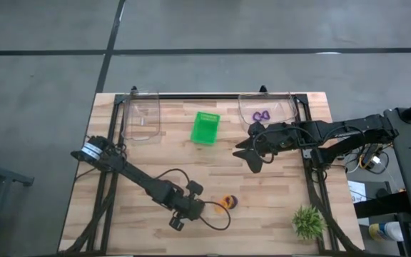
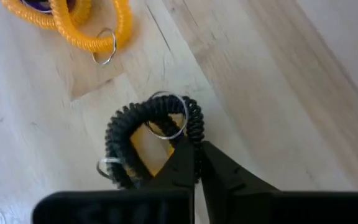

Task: Sort spring keychains
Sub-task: Put the black spring keychain into the green bin

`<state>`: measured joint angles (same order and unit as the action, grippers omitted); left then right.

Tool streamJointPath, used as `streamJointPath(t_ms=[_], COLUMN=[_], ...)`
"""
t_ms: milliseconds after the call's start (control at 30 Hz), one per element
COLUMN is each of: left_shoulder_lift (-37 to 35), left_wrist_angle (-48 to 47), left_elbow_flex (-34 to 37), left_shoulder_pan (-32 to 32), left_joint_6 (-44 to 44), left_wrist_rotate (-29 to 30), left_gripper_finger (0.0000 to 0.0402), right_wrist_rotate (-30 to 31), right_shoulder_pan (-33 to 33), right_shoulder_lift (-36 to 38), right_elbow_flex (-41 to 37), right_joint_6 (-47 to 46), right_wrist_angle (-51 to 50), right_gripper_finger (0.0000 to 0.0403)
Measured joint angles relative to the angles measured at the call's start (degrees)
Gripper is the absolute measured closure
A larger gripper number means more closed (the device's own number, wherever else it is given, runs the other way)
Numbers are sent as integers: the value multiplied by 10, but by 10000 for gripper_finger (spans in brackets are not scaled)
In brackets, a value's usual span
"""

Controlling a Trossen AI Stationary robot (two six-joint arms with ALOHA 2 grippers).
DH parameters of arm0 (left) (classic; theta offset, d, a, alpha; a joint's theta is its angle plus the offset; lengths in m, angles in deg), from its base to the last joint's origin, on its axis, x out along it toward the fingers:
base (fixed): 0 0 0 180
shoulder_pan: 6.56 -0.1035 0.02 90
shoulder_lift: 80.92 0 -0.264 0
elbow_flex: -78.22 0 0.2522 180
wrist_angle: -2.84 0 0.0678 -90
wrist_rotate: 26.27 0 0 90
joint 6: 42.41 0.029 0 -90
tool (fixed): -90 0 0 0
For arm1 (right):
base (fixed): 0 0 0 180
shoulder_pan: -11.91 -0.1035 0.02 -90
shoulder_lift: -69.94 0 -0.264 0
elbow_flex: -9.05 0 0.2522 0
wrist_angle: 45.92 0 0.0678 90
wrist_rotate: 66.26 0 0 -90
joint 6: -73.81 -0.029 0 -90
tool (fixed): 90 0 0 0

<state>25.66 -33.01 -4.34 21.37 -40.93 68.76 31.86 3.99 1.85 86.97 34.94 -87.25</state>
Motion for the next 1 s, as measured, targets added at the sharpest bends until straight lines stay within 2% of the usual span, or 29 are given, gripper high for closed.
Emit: streamJointPath(t_ms=[600, 1000], left_shoulder_lift=[0, -31], left_wrist_angle=[-92, -125], left_elbow_flex=[-73, -95], left_shoulder_pan=[-5, -41], left_joint_6=[-35, -60], left_wrist_rotate=[2, 16], left_gripper_finger=[401, 401], right_wrist_rotate=[0, 0], right_shoulder_pan=[0, 0], right_shoulder_lift=[0, 0], right_elbow_flex=[0, 0], right_joint_6=[0, 2], right_wrist_angle=[0, 0], right_gripper_finger=[218, 218])
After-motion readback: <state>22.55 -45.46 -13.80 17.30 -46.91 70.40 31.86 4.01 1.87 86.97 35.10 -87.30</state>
